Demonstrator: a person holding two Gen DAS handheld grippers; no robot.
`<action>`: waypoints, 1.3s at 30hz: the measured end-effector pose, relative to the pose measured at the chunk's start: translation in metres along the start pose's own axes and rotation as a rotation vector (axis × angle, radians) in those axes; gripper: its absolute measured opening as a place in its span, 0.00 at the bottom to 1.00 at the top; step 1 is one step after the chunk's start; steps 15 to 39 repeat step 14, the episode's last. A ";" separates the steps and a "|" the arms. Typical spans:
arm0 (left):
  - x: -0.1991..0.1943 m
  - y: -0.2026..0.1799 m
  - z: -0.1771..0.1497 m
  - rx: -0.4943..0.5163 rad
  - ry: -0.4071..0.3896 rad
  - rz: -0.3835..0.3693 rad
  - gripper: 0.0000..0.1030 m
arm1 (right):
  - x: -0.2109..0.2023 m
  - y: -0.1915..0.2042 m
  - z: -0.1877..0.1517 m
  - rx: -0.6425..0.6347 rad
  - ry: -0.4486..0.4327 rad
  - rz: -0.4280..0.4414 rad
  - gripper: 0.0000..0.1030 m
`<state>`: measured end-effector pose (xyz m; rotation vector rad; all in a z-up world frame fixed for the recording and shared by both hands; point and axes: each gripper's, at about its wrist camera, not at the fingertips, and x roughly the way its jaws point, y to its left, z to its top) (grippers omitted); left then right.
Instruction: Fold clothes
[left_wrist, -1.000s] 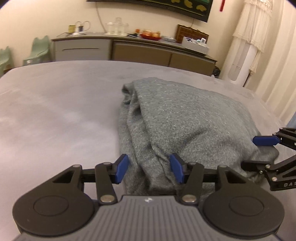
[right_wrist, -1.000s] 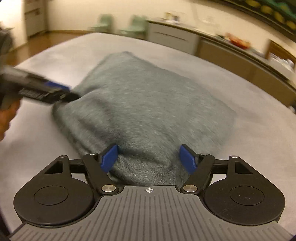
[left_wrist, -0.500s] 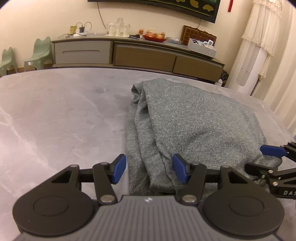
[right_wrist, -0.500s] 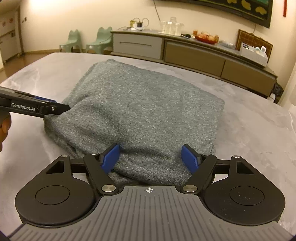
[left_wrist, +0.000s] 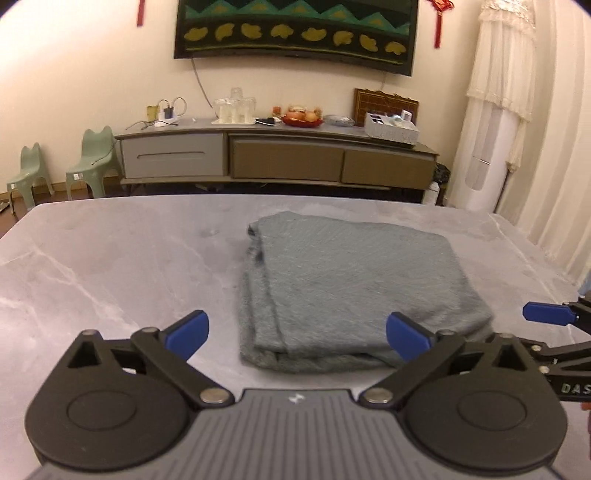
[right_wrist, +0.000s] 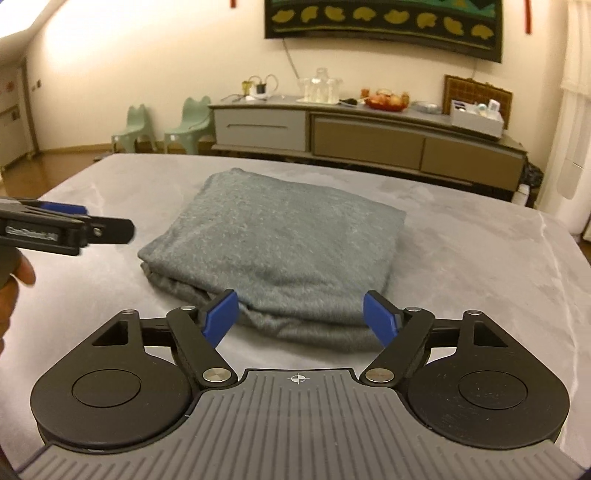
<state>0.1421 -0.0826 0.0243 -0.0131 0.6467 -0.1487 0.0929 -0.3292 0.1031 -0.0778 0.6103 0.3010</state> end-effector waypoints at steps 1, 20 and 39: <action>-0.002 -0.004 0.001 0.003 0.014 -0.005 1.00 | -0.004 -0.002 -0.002 0.009 -0.003 -0.006 0.77; -0.011 -0.046 -0.007 0.006 -0.028 -0.069 1.00 | -0.029 -0.013 -0.016 0.048 -0.023 -0.041 0.79; -0.011 -0.046 -0.007 0.006 -0.028 -0.069 1.00 | -0.029 -0.013 -0.016 0.048 -0.023 -0.041 0.79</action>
